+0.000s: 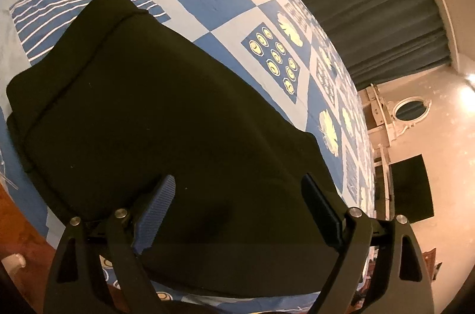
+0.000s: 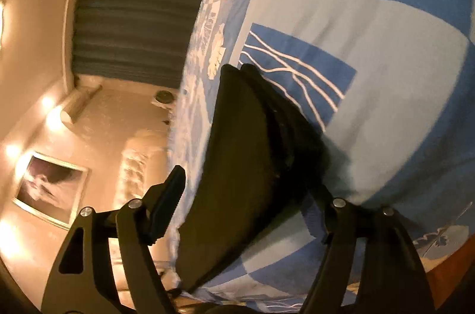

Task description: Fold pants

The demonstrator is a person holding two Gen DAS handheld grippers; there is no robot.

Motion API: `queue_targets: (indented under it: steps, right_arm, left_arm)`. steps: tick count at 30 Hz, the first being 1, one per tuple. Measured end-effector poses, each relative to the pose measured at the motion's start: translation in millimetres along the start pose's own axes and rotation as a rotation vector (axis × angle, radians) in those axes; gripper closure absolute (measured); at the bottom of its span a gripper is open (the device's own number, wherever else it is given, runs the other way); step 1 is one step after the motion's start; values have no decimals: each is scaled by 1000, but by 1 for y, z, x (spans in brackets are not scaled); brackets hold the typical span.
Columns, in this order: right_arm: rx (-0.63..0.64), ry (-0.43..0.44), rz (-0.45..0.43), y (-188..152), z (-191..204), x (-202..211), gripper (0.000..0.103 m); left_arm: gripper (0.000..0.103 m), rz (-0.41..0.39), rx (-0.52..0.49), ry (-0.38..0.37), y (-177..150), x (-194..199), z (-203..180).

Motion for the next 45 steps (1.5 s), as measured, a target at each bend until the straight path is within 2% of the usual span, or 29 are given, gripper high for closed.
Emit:
queue_targets:
  steps: [2, 3, 8, 11, 12, 13, 14, 15, 18, 20, 22, 25, 28, 31, 36, 38, 40, 41, 42, 45]
  right_arm:
    - [60, -82, 18, -3, -1, -5, 94]
    - [51, -91, 16, -6, -3, -3, 94]
    - [24, -100, 22, -2, -11, 3, 91]
    - [32, -202, -82, 14, -10, 35, 74]
    - [99, -291, -130, 21, 0, 47, 68]
    - [177, -337, -148, 23, 14, 52, 65]
    - [254, -348, -152, 22, 32, 52, 64]
    - [340, -324, -136, 15, 60, 45, 61]
    - [477, -168, -20, -21, 135, -1, 47]
    - [532, -49, 108, -55, 180, -47, 45]
    - [591, 67, 255, -103, 227, -102, 45]
    - [678, 182, 490, -187, 287, -187, 44]
    - [777, 237, 656, -265, 323, -251, 39]
    - [838, 216, 764, -323, 341, -310, 37]
    - [897, 168, 868, -379, 344, -363, 38]
    - [913, 138, 905, -387, 335, -375, 38]
    - [921, 120, 952, -395, 327, -382, 47]
    - [937, 105, 982, -401, 323, -385, 68]
    - [961, 95, 982, -401, 319, -386, 79]
    - [979, 108, 939, -394, 321, -386, 93]
  left_arm:
    - [17, 2, 3, -5, 0, 0, 1]
    - [17, 4, 2, -8, 0, 0, 1]
    - [17, 6, -13, -31, -1, 1, 3]
    - [17, 31, -55, -37, -1, 1, 0]
    - [17, 39, -69, -40, 0, 1, -2]
    - [17, 47, -94, -41, 0, 3, -4]
    - [17, 40, -114, -38, 1, 5, -5]
    - [17, 12, -154, -33, 5, 11, -8]
    - [17, -35, -248, -42, 13, 19, -14]
    - [17, -49, -297, -27, 20, 18, -11]
    - [17, -48, -284, -11, 24, 14, 0]
    - [17, -20, -218, -21, 23, 5, 21]
    - [15, -31, -257, -55, 20, 5, 24]
    - [11, -34, -320, -72, 14, 5, 20]
    - [6, -40, -393, -106, 9, 3, 18]
    - [6, -47, -409, -120, 7, 4, 18]
    - [6, -46, -444, -120, 5, 4, 17]
    - [6, -46, -466, -114, 4, 4, 16]
    - [6, -47, -490, -105, 2, 3, 14]
    - [6, -65, -530, -81, -1, 1, 13]
Point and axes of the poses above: each gripper's, at about its wrist camera, not at the fingertips, and x roughly against the way its jaws point, z to its left, y to its top, the point moved 5 cm from there along -x, roughly the way its jaws point, and after that the axes turned 10 degrees about -z, right-handed, at the moved point
